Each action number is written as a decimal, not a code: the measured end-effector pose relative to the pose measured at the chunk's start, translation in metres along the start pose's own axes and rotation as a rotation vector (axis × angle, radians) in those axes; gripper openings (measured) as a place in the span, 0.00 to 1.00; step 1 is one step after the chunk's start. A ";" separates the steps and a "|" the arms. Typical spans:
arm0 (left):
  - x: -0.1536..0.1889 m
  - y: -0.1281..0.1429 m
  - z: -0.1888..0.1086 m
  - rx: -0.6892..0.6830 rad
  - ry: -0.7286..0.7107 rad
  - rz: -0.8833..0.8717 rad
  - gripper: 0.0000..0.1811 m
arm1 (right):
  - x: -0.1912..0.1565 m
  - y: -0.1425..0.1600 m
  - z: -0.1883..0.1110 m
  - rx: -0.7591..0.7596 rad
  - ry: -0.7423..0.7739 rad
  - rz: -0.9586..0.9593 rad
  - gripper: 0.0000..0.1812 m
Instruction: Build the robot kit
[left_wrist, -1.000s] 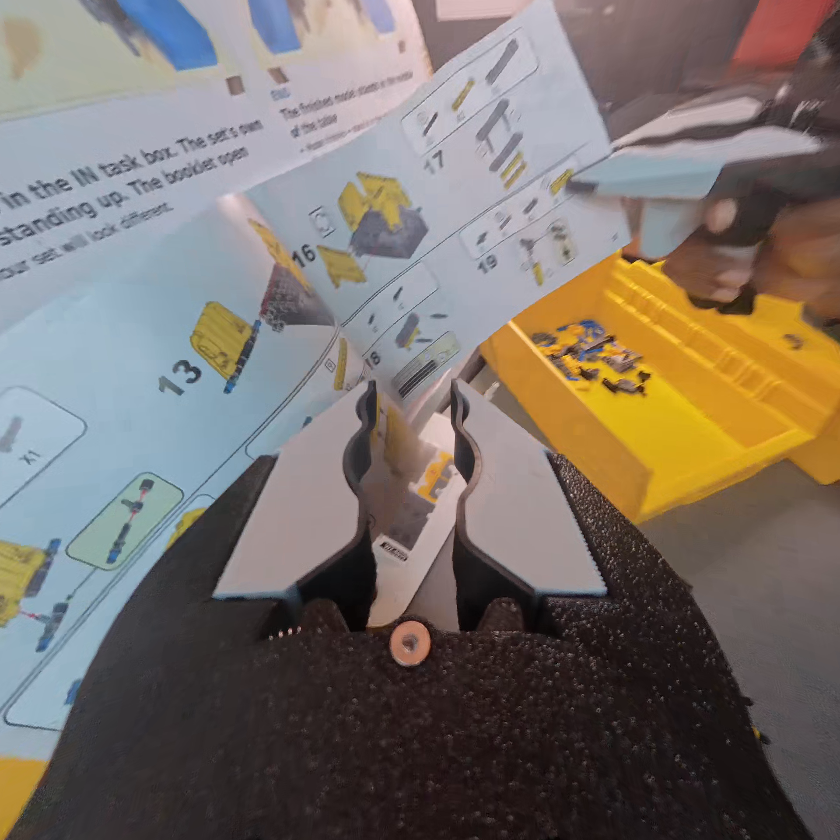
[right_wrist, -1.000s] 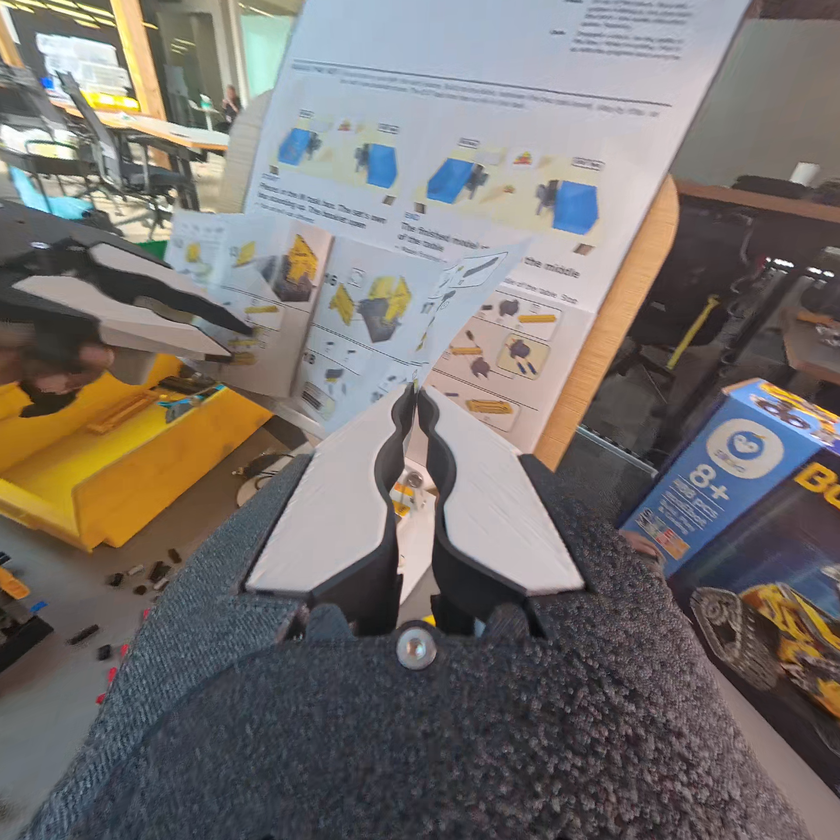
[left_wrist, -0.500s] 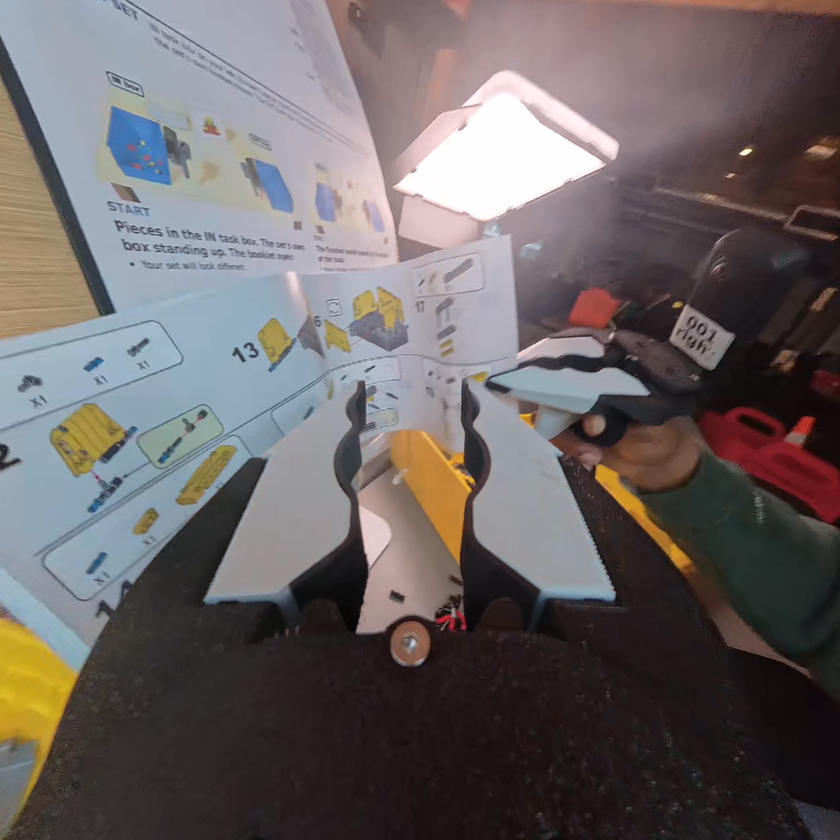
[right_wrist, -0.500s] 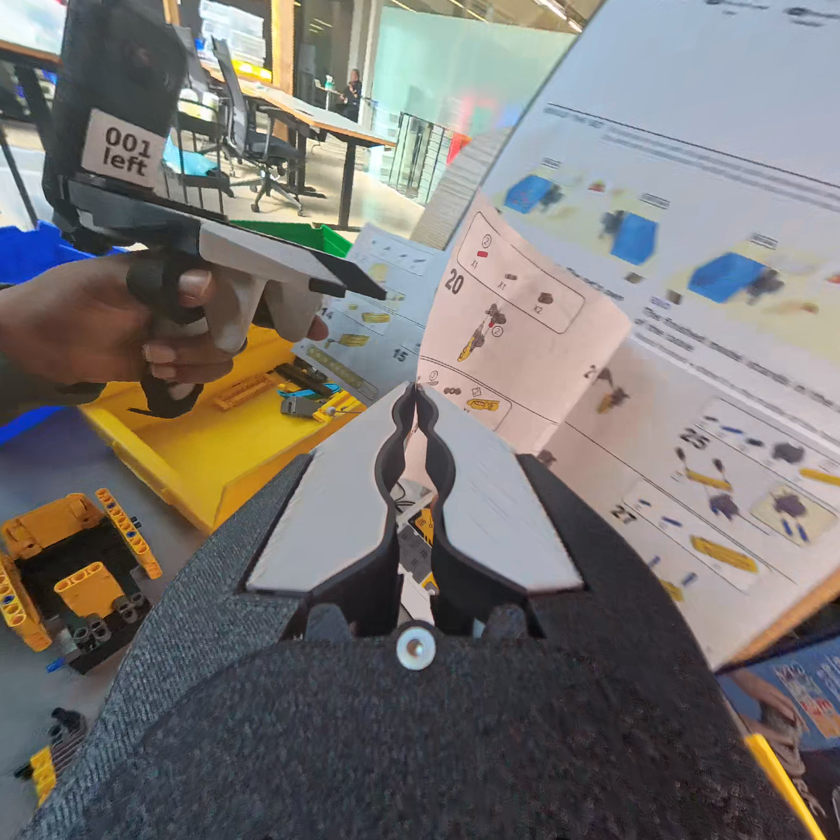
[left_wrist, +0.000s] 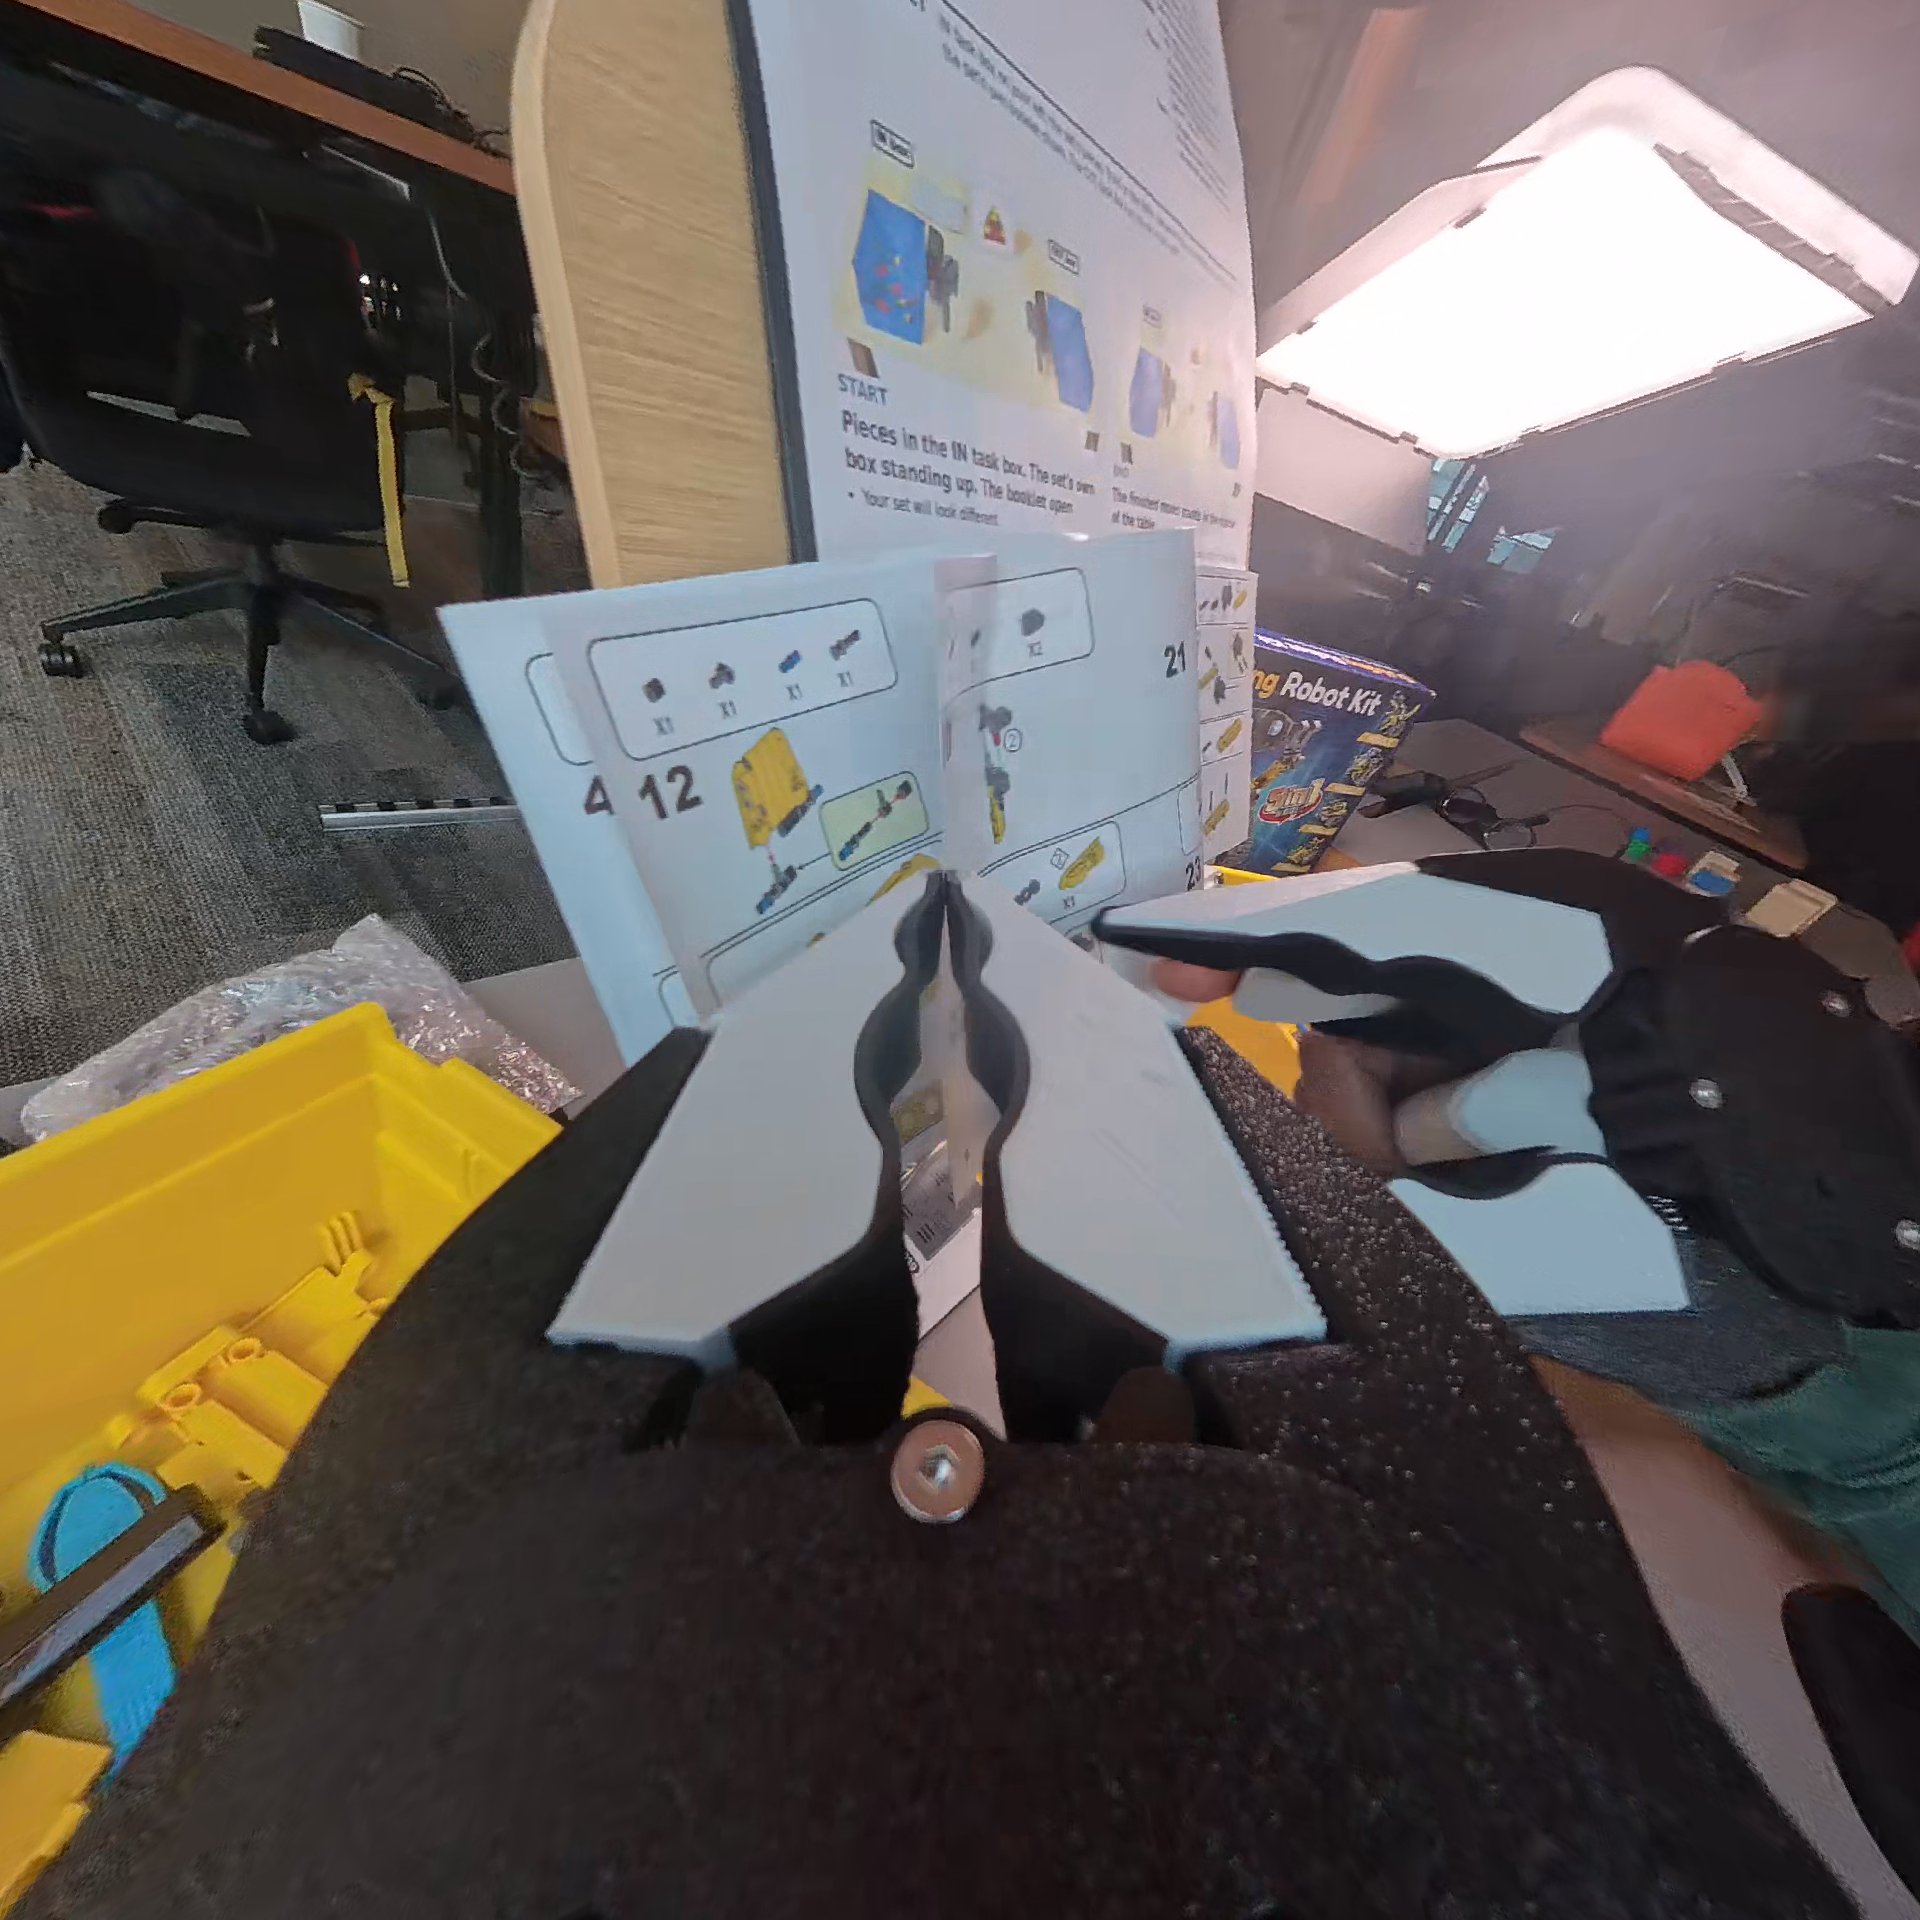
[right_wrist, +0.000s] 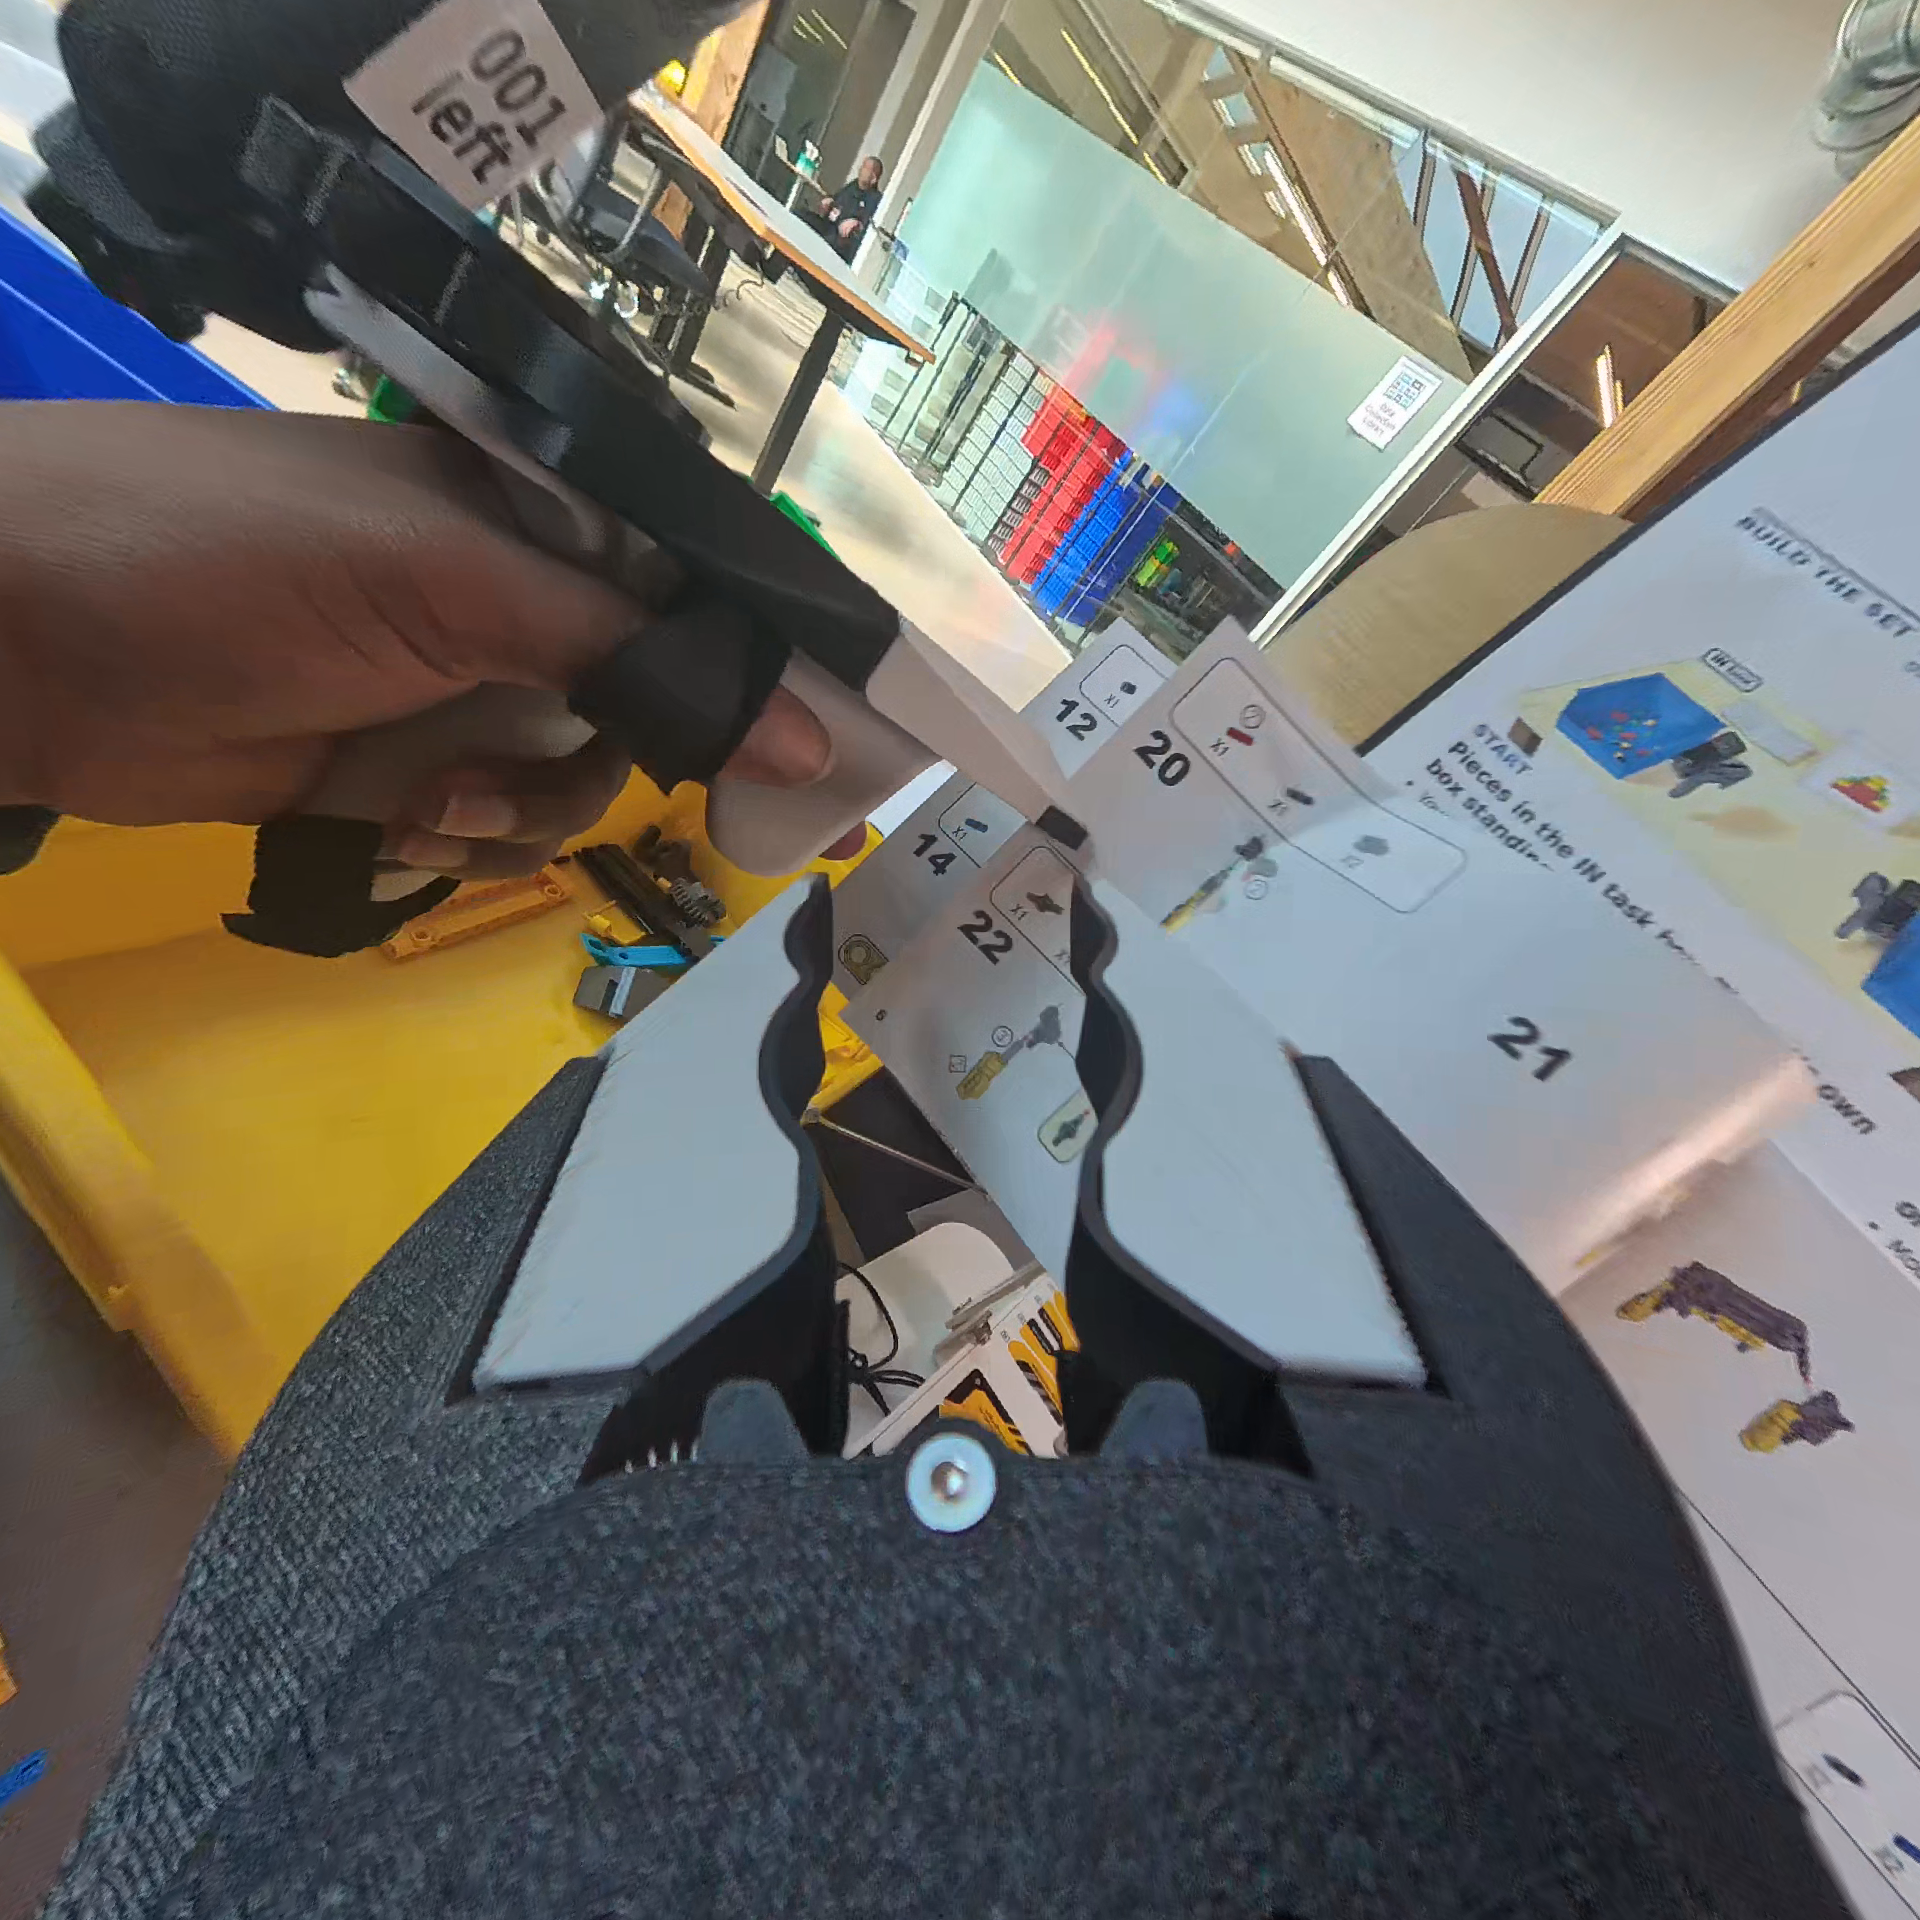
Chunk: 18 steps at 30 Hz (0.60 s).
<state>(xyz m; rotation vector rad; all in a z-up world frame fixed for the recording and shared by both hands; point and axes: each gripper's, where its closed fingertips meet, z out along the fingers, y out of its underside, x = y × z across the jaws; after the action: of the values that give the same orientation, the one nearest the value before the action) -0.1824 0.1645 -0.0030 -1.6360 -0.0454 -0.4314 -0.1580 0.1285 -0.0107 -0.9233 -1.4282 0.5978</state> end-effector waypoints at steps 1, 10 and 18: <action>-0.005 0.002 0.000 -0.008 -0.003 -0.001 0.00 | 0.004 -0.005 -0.009 0.032 0.016 0.003 0.25; -0.054 -0.006 -0.014 0.006 -0.136 0.042 0.00 | 0.104 0.066 -0.059 -0.138 0.277 0.244 0.24; -0.070 -0.012 -0.008 -0.004 -0.247 0.069 0.02 | 0.117 0.085 -0.022 -0.238 0.551 0.067 0.42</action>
<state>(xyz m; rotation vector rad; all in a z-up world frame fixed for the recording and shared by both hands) -0.2525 0.1740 -0.0128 -1.6818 -0.1722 -0.1752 -0.1109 0.2673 -0.0129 -1.2165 -0.9822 0.1935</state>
